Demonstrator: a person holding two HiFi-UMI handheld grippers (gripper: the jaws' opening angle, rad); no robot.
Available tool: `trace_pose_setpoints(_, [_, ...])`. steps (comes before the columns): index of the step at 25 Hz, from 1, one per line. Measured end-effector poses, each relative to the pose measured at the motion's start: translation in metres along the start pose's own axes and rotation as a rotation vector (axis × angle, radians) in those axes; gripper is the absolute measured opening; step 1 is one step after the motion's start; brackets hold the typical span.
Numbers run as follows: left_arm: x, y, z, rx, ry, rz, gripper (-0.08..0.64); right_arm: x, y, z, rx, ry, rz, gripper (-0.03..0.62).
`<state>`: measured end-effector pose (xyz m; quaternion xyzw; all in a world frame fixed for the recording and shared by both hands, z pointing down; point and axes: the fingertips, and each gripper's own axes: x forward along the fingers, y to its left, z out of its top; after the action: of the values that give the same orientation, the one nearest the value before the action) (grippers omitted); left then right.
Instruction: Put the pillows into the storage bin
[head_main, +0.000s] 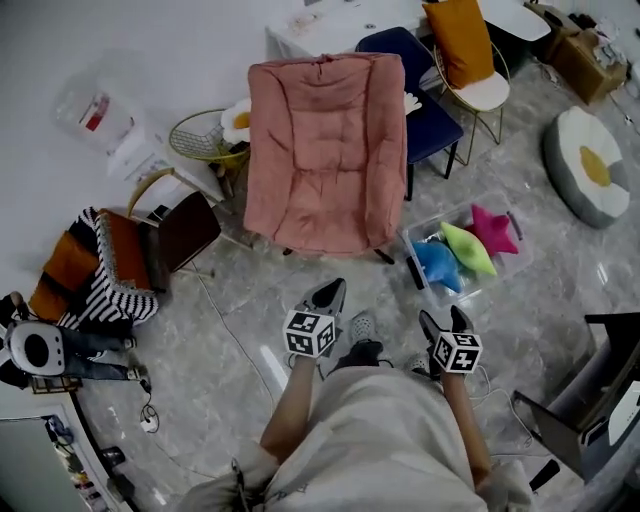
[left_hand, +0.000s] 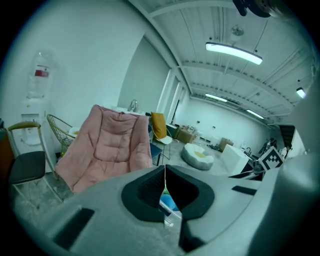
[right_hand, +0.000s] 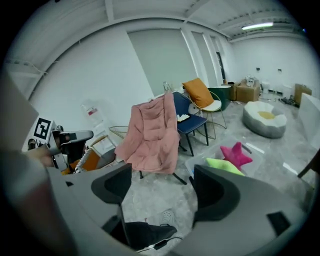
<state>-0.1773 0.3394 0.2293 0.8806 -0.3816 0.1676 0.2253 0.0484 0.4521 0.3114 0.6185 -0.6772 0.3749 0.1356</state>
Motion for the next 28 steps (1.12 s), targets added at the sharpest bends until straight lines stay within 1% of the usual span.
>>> trace_pose_setpoints(3, [-0.004, -0.027, 0.005, 0.002, 0.001, -0.011, 0.011, -0.023, 0.007, 0.012, -0.052, -0.028, 0.031, 0.383])
trace_pose_setpoints(5, [-0.001, -0.051, 0.005, 0.006, 0.009, -0.016, 0.012, -0.042, 0.003, 0.017, -0.051, -0.061, 0.034, 0.379])
trace_pose_setpoints(7, [0.004, -0.081, 0.003, 0.015, 0.014, -0.023, 0.012, -0.061, -0.008, 0.011, -0.047, -0.079, 0.039, 0.37])
trace_pose_setpoints(10, [0.007, -0.126, 0.002, 0.044, 0.031, -0.039, 0.011, -0.084, -0.029, -0.008, -0.045, -0.074, 0.041, 0.361])
trace_pose_setpoints(13, [0.001, -0.156, 0.007, 0.063, 0.016, -0.05, 0.011, -0.103, -0.046, -0.012, -0.022, -0.111, 0.039, 0.331])
trace_pose_setpoints(17, [-0.012, -0.174, 0.005, 0.055, -0.004, -0.027, 0.012, -0.121, -0.059, -0.017, -0.02, -0.145, 0.049, 0.301])
trace_pose_setpoints(21, [-0.027, -0.184, -0.012, 0.073, 0.002, 0.012, 0.011, -0.136, -0.071, -0.033, -0.005, -0.167, 0.043, 0.264])
trace_pose_setpoints(25, [-0.03, -0.187, -0.025, 0.082, 0.02, 0.05, 0.011, -0.137, -0.083, -0.045, -0.017, -0.147, 0.044, 0.238])
trace_pose_setpoints(28, [-0.033, -0.183, -0.029, 0.068, 0.03, 0.077, 0.011, -0.144, -0.088, -0.053, -0.013, -0.139, 0.048, 0.206])
